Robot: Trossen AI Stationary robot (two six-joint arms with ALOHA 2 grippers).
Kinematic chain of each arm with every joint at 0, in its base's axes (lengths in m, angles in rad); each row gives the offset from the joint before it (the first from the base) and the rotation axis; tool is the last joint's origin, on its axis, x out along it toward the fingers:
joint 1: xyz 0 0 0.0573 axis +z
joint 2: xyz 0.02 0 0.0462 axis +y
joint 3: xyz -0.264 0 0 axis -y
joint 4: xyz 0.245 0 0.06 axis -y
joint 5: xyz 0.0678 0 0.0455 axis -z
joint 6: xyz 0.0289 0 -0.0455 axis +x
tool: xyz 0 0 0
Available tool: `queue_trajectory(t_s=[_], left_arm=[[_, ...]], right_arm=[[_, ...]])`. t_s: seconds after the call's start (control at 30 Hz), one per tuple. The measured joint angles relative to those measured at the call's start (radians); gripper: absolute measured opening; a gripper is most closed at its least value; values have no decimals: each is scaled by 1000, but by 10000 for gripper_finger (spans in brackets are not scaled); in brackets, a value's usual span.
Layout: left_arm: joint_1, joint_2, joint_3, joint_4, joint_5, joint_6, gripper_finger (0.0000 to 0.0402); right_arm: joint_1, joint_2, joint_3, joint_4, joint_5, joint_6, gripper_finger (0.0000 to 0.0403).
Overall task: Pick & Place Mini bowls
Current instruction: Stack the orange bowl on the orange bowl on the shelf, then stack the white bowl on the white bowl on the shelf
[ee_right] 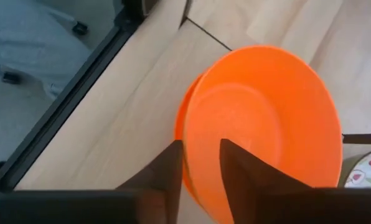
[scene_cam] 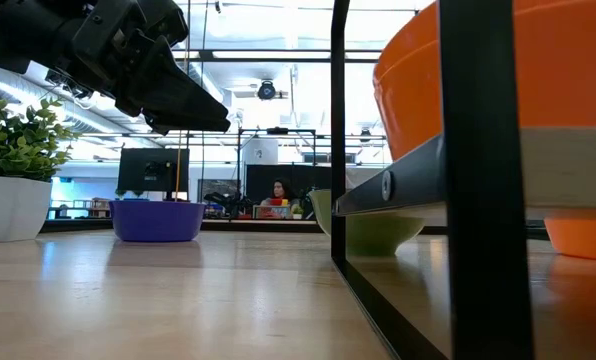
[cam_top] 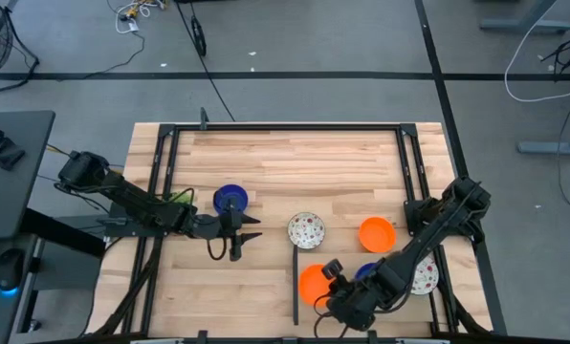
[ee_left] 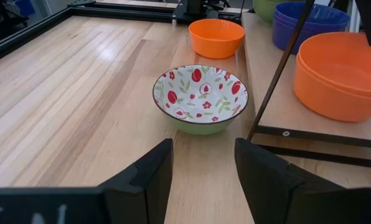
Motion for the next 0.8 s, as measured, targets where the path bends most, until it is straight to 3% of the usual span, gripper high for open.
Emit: queue_trajectory(t_s=[0.23, 0.47, 0.67, 0.8], left_arm=[[0, 0, 0, -1, 0, 0, 177], [0, 0, 0, -2, 1, -1, 177], [-21, 0, 0, -4, 8, -1, 177], [-27, 0, 0, -1, -3, 0, 177]], right_arm=[[-3, 0, 0, 69, -17, -41, 178], [-8, -18, -60, 201, -34, -26, 172], [-11, -106, -331, 647, -24, 0, 137], [-11, -203, -515, 996, 70, -49, 114]])
